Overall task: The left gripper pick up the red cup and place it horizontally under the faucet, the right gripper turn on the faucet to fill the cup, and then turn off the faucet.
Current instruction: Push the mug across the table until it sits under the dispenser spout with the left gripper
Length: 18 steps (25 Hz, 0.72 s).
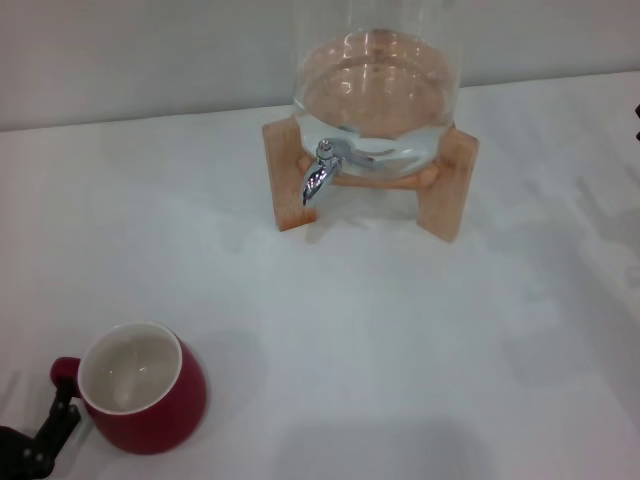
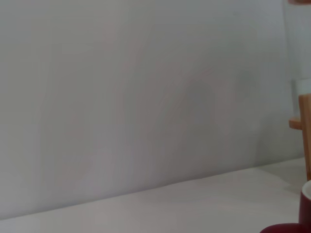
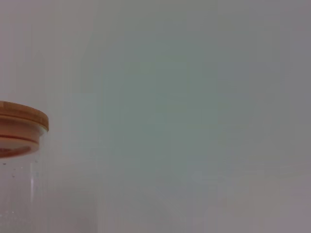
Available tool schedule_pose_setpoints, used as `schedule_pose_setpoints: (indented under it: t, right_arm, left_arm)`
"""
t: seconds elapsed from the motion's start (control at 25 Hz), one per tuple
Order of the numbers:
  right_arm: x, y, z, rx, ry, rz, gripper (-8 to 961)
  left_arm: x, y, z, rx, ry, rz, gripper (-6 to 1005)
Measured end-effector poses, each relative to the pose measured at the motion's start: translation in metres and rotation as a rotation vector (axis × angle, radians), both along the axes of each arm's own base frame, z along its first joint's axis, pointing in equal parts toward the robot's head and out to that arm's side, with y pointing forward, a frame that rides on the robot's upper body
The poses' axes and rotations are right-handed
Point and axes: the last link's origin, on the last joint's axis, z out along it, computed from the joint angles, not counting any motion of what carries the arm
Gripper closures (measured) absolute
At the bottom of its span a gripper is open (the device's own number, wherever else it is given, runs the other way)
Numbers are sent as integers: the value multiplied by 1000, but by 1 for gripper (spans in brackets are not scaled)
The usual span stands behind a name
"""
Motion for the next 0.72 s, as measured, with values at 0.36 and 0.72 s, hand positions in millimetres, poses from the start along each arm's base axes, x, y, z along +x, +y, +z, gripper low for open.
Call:
schedule_pose_setpoints:
  t: [0.36, 0.72]
  right_arm:
    - [0, -1, 0, 2, 0, 2, 161]
    - [0, -2, 1, 4, 0, 4, 162]
  left_arm:
    - [-1, 5, 2, -1, 11, -6, 124]
    - [2, 10, 1, -3, 11, -22, 124]
